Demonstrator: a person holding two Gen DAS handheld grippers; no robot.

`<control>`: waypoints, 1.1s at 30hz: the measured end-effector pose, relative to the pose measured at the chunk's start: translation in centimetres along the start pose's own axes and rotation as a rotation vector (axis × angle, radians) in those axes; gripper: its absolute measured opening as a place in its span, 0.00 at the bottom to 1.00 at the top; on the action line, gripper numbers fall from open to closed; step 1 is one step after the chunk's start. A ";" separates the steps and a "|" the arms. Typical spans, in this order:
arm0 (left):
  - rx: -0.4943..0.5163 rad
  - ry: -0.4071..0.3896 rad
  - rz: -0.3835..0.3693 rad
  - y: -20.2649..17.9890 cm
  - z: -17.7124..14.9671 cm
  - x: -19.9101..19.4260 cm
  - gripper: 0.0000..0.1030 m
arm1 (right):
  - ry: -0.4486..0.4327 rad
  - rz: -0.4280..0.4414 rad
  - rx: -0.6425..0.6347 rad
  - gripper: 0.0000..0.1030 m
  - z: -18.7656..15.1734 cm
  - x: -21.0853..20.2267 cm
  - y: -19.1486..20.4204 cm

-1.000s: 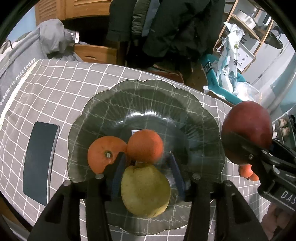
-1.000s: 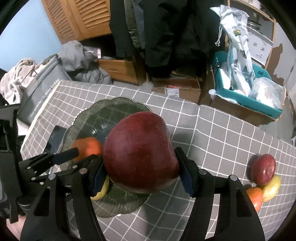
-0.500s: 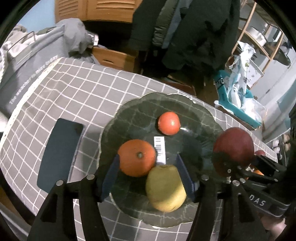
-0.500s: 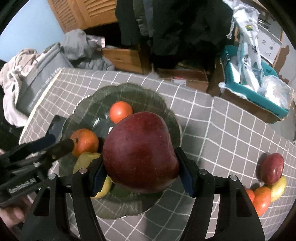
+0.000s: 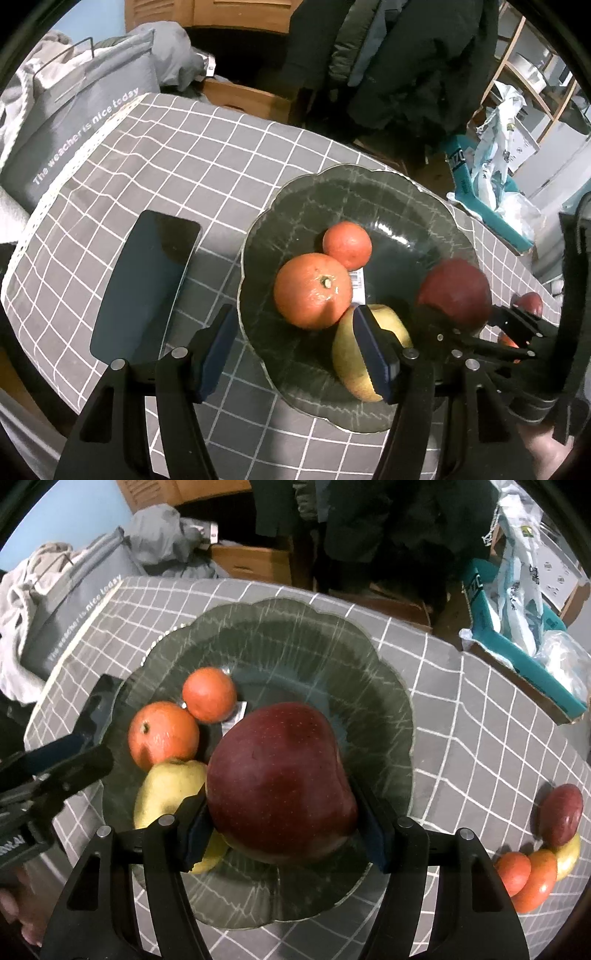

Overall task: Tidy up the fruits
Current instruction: 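Open the right tool releasing the apple, then move both tools back toward the remaining fruit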

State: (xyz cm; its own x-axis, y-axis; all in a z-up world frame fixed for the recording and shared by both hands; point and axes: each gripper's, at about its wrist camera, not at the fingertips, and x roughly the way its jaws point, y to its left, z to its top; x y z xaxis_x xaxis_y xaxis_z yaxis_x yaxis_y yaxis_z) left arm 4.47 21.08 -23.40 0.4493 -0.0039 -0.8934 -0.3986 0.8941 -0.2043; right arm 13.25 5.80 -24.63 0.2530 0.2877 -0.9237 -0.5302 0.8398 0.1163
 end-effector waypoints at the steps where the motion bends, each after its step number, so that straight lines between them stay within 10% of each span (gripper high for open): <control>1: -0.002 0.002 -0.001 0.1 0.0 0.0 0.64 | 0.006 -0.003 -0.001 0.66 -0.1 0.2 0.0; 33: 0.033 -0.103 -0.061 -2.5 0.2 -5.7 0.70 | -0.302 -0.093 -0.010 0.80 1.3 -11.8 -0.9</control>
State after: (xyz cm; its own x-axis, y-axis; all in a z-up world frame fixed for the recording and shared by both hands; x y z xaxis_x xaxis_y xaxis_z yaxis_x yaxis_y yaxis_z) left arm 3.02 18.93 -17.69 0.5524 -0.0143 -0.8335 -0.3423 0.9078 -0.2425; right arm 11.75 2.29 -13.42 0.5292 0.3345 -0.7798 -0.5010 0.8649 0.0310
